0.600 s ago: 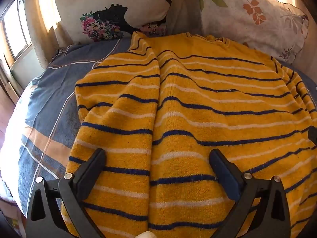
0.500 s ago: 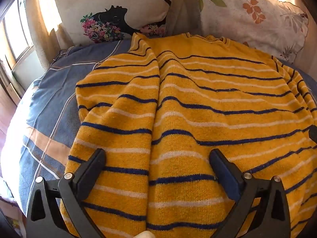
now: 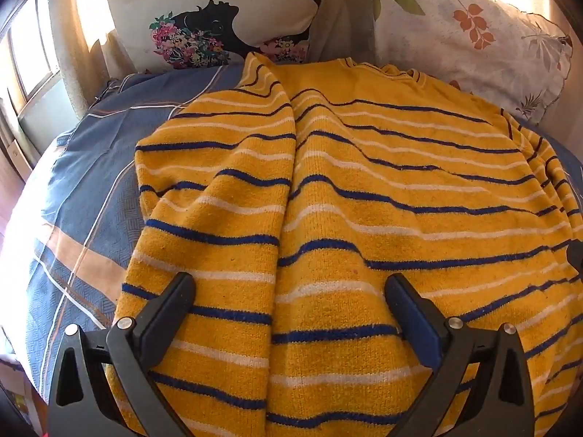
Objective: Fold small clothes
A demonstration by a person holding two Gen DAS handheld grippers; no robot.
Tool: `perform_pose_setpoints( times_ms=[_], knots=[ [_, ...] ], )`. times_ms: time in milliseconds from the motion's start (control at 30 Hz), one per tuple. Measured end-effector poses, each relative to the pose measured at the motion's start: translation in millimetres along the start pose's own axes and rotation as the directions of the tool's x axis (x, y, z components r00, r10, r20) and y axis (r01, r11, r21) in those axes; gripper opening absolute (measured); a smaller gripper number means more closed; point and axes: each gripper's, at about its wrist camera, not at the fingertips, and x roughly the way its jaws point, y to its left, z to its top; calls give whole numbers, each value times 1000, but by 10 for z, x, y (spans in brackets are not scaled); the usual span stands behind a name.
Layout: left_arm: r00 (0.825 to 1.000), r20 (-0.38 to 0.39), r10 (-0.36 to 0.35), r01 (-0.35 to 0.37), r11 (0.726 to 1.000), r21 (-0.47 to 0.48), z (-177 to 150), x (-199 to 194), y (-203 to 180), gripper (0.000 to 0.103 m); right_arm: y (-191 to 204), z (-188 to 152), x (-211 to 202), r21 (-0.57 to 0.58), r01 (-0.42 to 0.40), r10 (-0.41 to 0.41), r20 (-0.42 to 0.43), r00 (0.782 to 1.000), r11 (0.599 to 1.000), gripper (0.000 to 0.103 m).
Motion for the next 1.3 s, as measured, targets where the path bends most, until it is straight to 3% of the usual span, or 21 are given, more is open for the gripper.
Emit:
perform_pose_setpoints(
  times_ms=[433,800,1067,1300],
  knots=[
    [1000,7,4,-4,1000,-1,8,-27,-28,103,1,10,24,-4,9,-9,-2,1000,1000,103],
    [1000,7,9,-9,1000,2,11,-32,-31,103,125,10,121,-70,110,-113,-36,993,991,103],
    [999,9,39,-39,999,11,24,-45,-75,103,251,7,227,-154,199,-212,-74,975,968,103],
    [1000,22,0,0,1000,5,34,-81,-39,103,368,0,342,-226,280,-309,-105,945,933,103]
  ],
)
